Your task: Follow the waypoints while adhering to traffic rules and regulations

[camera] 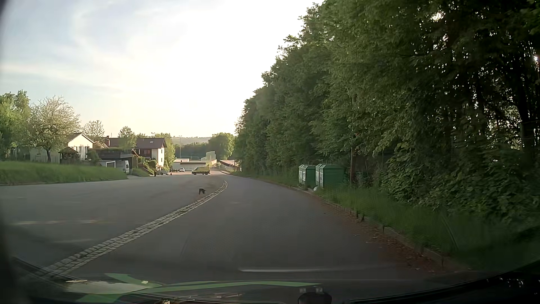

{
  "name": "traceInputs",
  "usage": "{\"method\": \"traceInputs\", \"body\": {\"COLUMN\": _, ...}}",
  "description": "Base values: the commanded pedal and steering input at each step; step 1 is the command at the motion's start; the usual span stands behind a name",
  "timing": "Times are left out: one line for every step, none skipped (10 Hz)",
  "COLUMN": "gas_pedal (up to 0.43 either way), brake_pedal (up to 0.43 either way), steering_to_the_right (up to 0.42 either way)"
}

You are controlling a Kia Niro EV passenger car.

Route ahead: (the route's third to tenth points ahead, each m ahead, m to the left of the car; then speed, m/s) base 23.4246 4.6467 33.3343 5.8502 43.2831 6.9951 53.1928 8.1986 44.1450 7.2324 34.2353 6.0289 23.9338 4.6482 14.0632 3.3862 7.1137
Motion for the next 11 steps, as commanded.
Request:
{"method": "traceInputs", "body": {"gas_pedal": 0.0, "brake_pedal": 0.122, "steering_to_the_right": -0.023}}
{"method": "traceInputs", "body": {"gas_pedal": 0.0, "brake_pedal": 0.128, "steering_to_the_right": -0.023}}
{"method": "traceInputs", "body": {"gas_pedal": 0.0, "brake_pedal": 0.128, "steering_to_the_right": -0.024}}
{"method": "traceInputs", "body": {"gas_pedal": 0.0, "brake_pedal": 0.128, "steering_to_the_right": -0.025}}
{"method": "traceInputs", "body": {"gas_pedal": 0.0, "brake_pedal": 0.134, "steering_to_the_right": -0.024}}
{"method": "traceInputs", "body": {"gas_pedal": 0.0, "brake_pedal": 0.134, "steering_to_the_right": -0.025}}
{"method": "traceInputs", "body": {"gas_pedal": 0.0, "brake_pedal": 0.134, "steering_to_the_right": -0.024}}
{"method": "traceInputs", "body": {"gas_pedal": 0.0, "brake_pedal": 0.14, "steering_to_the_right": -0.024}}
{"method": "traceInputs", "body": {"gas_pedal": 0.0, "brake_pedal": 0.14, "steering_to_the_right": -0.024}}
{"method": "traceInputs", "body": {"gas_pedal": 0.0, "brake_pedal": 0.14, "steering_to_the_right": -0.024}}
{"method": "traceInputs", "body": {"gas_pedal": 0.0, "brake_pedal": 0.14, "steering_to_the_right": -0.024}}
